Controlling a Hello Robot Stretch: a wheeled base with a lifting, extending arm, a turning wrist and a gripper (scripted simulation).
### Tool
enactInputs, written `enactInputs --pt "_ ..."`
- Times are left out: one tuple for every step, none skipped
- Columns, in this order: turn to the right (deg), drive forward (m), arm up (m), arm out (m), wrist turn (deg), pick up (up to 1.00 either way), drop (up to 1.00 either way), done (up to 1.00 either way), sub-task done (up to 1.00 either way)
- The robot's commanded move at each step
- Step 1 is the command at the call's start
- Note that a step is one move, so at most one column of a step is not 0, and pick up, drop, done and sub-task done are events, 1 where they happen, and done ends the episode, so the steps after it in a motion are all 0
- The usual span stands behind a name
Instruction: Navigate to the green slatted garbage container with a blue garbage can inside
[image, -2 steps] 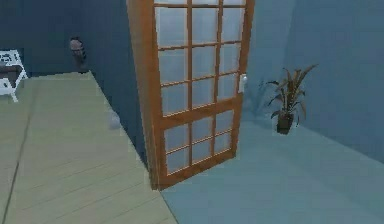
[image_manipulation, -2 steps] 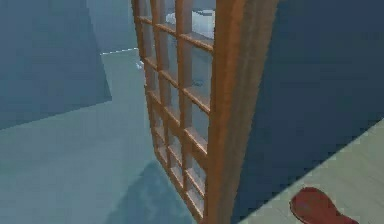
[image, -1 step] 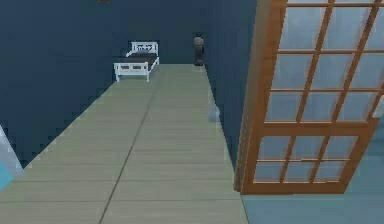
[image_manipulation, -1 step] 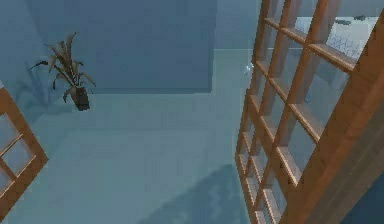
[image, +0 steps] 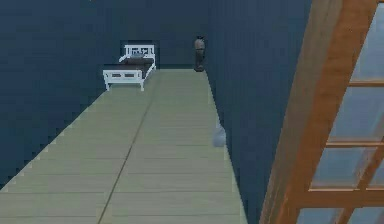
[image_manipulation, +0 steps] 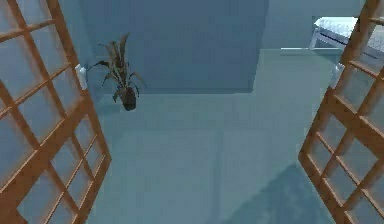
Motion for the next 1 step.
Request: enactInputs --pt "-33.0 0.00 0.00 0.00 0.0 0.00 0.00 0.00 0.00"
